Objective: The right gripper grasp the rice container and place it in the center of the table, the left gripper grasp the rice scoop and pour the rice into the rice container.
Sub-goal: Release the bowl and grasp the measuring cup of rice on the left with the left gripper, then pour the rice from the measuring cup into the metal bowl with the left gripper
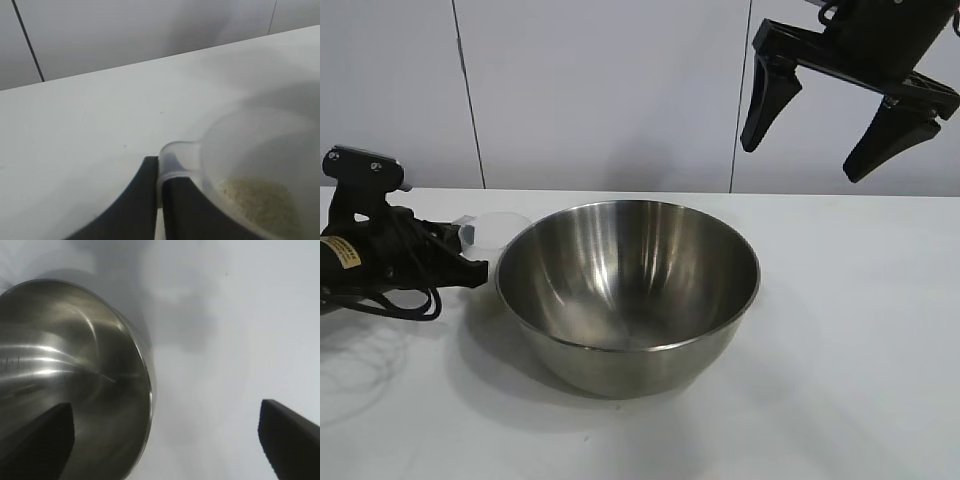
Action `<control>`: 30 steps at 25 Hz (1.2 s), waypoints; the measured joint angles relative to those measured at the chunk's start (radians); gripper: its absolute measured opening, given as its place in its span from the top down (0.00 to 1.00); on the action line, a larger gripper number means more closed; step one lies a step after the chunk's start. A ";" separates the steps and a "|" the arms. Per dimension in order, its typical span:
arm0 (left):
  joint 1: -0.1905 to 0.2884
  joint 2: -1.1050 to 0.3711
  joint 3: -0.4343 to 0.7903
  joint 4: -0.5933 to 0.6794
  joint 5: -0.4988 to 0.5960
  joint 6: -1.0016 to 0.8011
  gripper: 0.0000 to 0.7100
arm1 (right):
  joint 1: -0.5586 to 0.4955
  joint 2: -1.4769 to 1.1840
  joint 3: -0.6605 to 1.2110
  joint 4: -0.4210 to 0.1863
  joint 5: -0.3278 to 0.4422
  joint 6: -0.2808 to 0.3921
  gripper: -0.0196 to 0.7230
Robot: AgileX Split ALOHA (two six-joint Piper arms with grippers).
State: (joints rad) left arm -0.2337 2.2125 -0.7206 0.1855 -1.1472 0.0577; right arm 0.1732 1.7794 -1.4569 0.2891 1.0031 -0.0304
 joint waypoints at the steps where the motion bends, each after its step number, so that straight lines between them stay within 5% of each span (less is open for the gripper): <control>1: 0.000 0.000 0.000 0.004 0.000 0.000 0.99 | 0.000 0.000 0.000 0.000 0.000 0.000 0.04; 8: 0.033 -0.128 -0.030 0.076 0.072 0.002 0.99 | 0.000 0.000 0.000 0.000 0.000 0.000 0.04; 13: 0.075 -0.295 -0.086 0.155 0.294 0.002 0.99 | 0.000 0.000 0.000 0.000 0.000 0.000 0.04; 16: 0.061 -0.396 -0.148 0.218 0.489 0.009 0.99 | 0.000 0.000 0.000 0.000 0.000 0.000 0.04; 23: -0.088 -0.541 -0.224 0.199 0.745 0.237 0.99 | 0.000 0.000 0.000 0.001 0.000 0.000 0.04; 30: -0.284 -0.551 -0.225 -0.143 0.868 0.798 0.99 | 0.000 0.000 0.000 0.001 -0.004 -0.013 0.04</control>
State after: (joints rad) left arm -0.5173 1.6618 -0.9452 0.0426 -0.2793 0.8560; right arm 0.1732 1.7794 -1.4569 0.2903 0.9995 -0.0429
